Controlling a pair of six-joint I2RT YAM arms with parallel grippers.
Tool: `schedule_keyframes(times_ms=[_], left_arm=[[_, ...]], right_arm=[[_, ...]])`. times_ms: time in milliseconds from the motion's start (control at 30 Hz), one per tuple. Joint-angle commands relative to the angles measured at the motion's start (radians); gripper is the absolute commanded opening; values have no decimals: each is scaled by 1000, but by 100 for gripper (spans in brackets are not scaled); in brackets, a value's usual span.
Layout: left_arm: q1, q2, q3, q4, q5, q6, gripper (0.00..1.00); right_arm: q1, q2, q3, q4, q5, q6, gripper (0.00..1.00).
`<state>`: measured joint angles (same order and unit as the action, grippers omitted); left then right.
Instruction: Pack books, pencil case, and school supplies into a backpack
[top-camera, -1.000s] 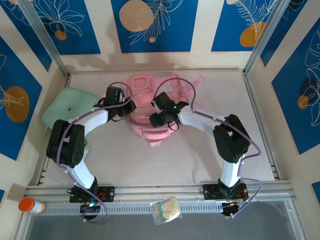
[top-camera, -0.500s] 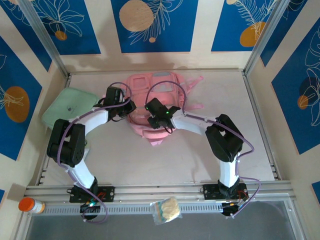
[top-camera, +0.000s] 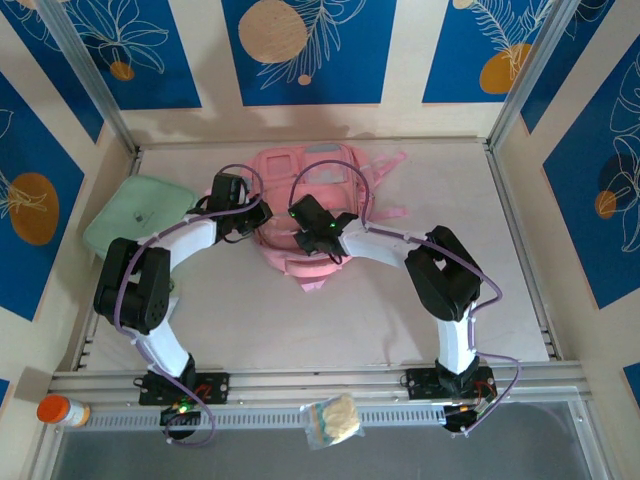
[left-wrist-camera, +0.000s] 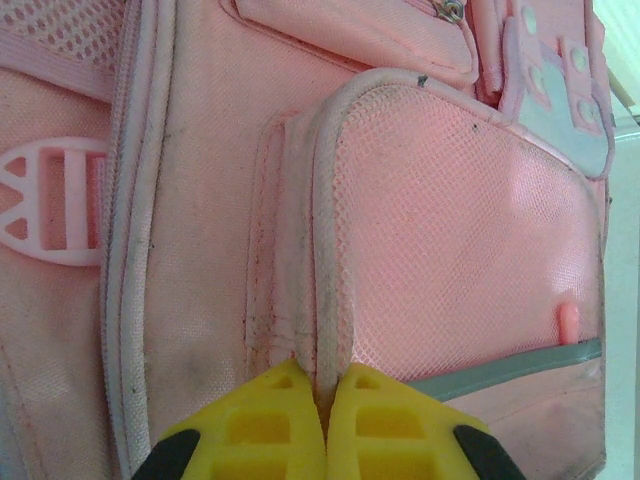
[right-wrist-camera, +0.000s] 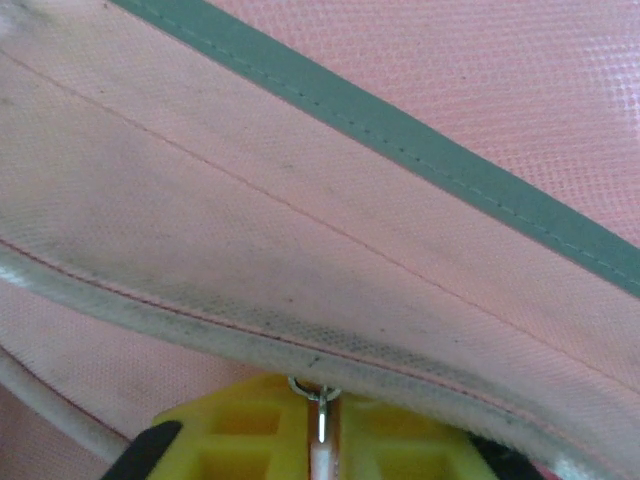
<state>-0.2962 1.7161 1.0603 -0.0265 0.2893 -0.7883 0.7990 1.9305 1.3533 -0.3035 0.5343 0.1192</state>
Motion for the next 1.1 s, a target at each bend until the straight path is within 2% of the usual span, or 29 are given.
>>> schedule_keyframes(times_ms=[0, 100, 133, 233, 367, 500, 600, 733, 1067], left_arm=[[0, -56, 21, -4, 80, -16, 8], [0, -110, -30, 2, 67, -37, 30], [-1, -132, -61, 24, 62, -61, 34], [-15, -199, -191, 154, 59, -194, 42], [-96, -258, -319, 287, -32, -365, 52], [-174, -254, -356, 357, -138, -483, 54], [-202, -231, -346, 374, -198, -522, 55], [-221, -212, -340, 397, -287, -559, 54], [-259, -123, -304, 417, -408, -711, 48]], right_arm=[[1, -13, 36, 52, -6, 15, 4], [3, -56, 10, 36, -44, 58, 0], [2, -65, 2, 28, -60, 75, 0], [-1, -84, -17, 6, -81, 122, 0], [5, -89, -29, -9, -81, 145, 0], [8, -93, -38, -3, -91, 166, 0], [10, -86, -31, -12, -89, 174, 0], [12, -86, -28, -10, -90, 177, 0], [12, -73, -15, -13, -96, 178, 0]])
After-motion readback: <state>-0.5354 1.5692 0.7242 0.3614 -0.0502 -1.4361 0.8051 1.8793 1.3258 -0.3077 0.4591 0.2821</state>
